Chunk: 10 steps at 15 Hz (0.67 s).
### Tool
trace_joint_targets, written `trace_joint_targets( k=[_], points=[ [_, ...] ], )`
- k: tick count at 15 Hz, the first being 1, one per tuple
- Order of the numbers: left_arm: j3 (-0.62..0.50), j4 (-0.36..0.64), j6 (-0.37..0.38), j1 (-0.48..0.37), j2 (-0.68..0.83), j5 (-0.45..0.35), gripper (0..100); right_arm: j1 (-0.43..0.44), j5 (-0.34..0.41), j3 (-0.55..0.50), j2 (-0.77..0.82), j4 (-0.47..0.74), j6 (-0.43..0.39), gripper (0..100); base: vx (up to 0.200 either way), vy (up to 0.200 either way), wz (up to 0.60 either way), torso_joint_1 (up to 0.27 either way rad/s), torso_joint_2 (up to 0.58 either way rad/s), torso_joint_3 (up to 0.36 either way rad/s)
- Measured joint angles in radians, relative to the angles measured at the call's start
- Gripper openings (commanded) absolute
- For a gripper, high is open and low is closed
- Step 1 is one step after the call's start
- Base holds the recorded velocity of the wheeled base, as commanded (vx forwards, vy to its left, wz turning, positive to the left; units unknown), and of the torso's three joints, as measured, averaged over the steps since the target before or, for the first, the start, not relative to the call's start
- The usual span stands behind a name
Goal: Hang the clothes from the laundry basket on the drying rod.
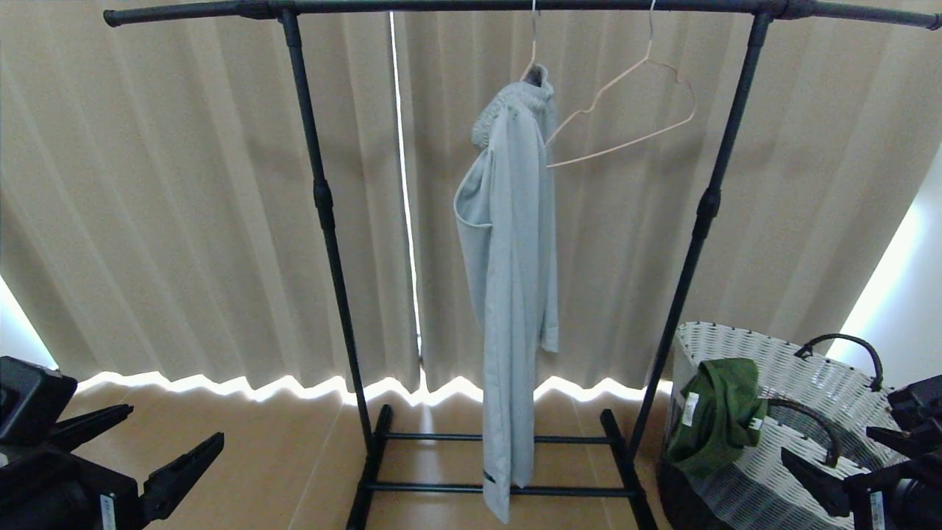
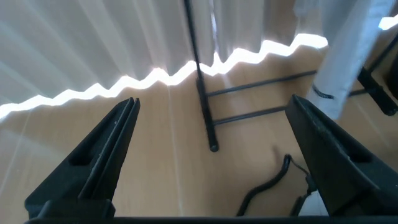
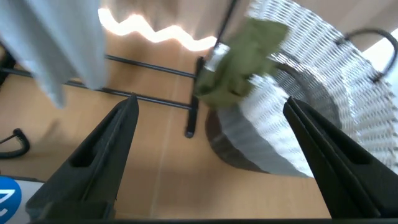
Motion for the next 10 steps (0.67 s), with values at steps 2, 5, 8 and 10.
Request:
trace_joint_targets(
  k=[2,5,8,10],
  points=[
    [0.003,0.001,0.003,-0.001,-0.001,0.000,100,0.000,0.001,0.000,0.000,-0.001,0.000,100,0.000,-0.100,0.00,0.004,0.00,0.004],
    [0.004,-0.001,0.008,-0.002,-0.003,0.000,100,0.000,0.001,0.000,-0.001,-0.004,0.001,100,0.000,0.000,0.00,0.000,0.00,0.000],
    [0.005,0.000,0.009,-0.002,-0.003,0.000,100,0.000,0.000,0.000,-0.002,-0.005,0.001,100,0.000,0.000,0.00,0.000,0.00,0.000],
    [0.004,0.000,0.008,-0.001,-0.003,0.001,100,0.000,0.001,0.000,-0.003,-0.006,0.001,100,0.000,0.000,0.00,0.000,0.00,0.000]
  ],
)
